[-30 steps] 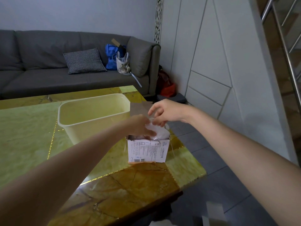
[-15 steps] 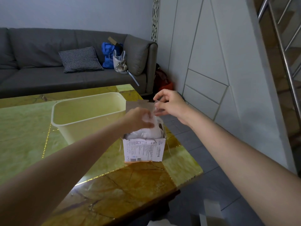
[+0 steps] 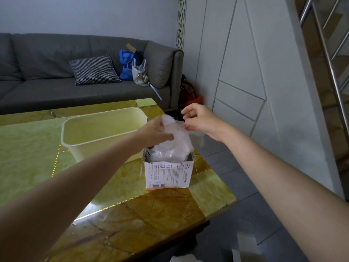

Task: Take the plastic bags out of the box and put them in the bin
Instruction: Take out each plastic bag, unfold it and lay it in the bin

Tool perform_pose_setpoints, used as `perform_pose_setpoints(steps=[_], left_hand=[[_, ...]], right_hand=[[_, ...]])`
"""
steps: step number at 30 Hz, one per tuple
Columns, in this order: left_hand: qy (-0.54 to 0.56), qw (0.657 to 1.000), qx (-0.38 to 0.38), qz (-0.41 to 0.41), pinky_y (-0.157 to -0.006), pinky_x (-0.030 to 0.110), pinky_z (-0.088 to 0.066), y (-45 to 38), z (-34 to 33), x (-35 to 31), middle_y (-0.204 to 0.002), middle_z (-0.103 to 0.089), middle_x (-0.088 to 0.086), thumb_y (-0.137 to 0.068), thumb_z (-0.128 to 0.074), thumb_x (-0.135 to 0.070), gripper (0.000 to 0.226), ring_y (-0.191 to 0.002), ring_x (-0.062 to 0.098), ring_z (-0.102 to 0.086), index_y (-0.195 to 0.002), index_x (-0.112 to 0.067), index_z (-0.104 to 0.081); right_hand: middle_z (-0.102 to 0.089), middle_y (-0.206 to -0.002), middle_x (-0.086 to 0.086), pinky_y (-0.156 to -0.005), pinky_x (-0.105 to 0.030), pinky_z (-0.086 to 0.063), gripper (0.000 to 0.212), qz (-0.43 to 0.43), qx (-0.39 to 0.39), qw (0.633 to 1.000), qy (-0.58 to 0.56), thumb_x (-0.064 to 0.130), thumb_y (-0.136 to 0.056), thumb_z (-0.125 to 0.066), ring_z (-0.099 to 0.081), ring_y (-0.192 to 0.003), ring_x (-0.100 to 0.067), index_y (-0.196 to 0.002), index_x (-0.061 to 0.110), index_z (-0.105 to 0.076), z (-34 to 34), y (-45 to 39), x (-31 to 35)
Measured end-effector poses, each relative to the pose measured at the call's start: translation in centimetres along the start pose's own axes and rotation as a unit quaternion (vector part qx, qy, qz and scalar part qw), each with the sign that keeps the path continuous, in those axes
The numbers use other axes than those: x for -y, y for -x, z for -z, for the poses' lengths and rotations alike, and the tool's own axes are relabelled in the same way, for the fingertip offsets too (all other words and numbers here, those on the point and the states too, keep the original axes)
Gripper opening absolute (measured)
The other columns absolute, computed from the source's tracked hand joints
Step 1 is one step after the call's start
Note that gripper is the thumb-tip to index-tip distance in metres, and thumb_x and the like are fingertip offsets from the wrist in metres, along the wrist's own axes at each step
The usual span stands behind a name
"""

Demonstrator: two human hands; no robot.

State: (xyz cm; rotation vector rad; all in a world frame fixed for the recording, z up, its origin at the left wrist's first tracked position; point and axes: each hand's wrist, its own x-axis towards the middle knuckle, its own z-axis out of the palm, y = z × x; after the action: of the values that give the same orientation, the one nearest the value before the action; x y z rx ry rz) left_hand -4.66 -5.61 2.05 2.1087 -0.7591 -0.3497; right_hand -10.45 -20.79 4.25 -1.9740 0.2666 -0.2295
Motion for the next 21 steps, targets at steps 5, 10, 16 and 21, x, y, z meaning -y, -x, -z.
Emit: perform_pose_setpoints(steps=[5,10,16,21], left_hand=[[-0.007,0.995,0.032,-0.094,-0.073,0.014,-0.046,-0.5,-2.2,-1.5,-0.085,-0.062,-0.011,-0.076,-0.072,-0.018,0.033,-0.084,0.005,-0.061,-0.102,-0.002,-0.059],[-0.239,0.971,-0.010,-0.026,-0.069,0.032,-0.042,-0.9,-1.9,0.7,-0.084,-0.056,0.006,-0.081,-0.069,-0.031,0.035,-0.080,0.023,-0.054,-0.101,-0.004,-0.060],[-0.268,0.963,-0.016,-0.035,-0.066,0.031,-0.039,-0.9,-1.4,1.1,-0.085,-0.057,0.006,-0.078,-0.072,-0.027,0.037,-0.075,0.021,-0.051,-0.104,-0.002,-0.061],[-0.173,0.985,-0.016,-0.011,-0.079,0.035,-0.047,-0.7,-0.9,1.5,-0.103,-0.062,0.012,-0.075,-0.075,-0.021,0.045,-0.092,0.027,-0.058,-0.112,-0.001,-0.057]], right_hand=[[-0.059,-0.084,-0.007,-0.066,-0.018,-0.055,0.028,0.032,0.064,0.996,-0.059,-0.017,-0.081,-0.058,-0.061,-0.073,-0.011,-0.099,0.005,-0.058,-0.3,0.8,0.2],[-0.059,-0.080,-0.010,-0.068,-0.024,-0.059,0.026,0.029,0.008,0.999,-0.035,-0.019,-0.082,-0.056,-0.065,-0.069,-0.015,-0.098,0.001,-0.058,0.2,0.5,-0.3],[-0.060,-0.082,-0.012,-0.070,-0.030,-0.060,0.027,0.022,-0.091,0.995,-0.020,-0.016,-0.085,-0.054,-0.068,-0.073,-0.018,-0.079,0.009,-0.058,0.3,0.0,-1.1],[-0.062,-0.086,-0.001,-0.075,-0.026,-0.051,0.013,0.029,0.058,0.997,0.044,0.012,-0.087,-0.066,-0.060,-0.079,-0.012,-0.098,0.007,-0.065,0.9,0.5,-0.4]])
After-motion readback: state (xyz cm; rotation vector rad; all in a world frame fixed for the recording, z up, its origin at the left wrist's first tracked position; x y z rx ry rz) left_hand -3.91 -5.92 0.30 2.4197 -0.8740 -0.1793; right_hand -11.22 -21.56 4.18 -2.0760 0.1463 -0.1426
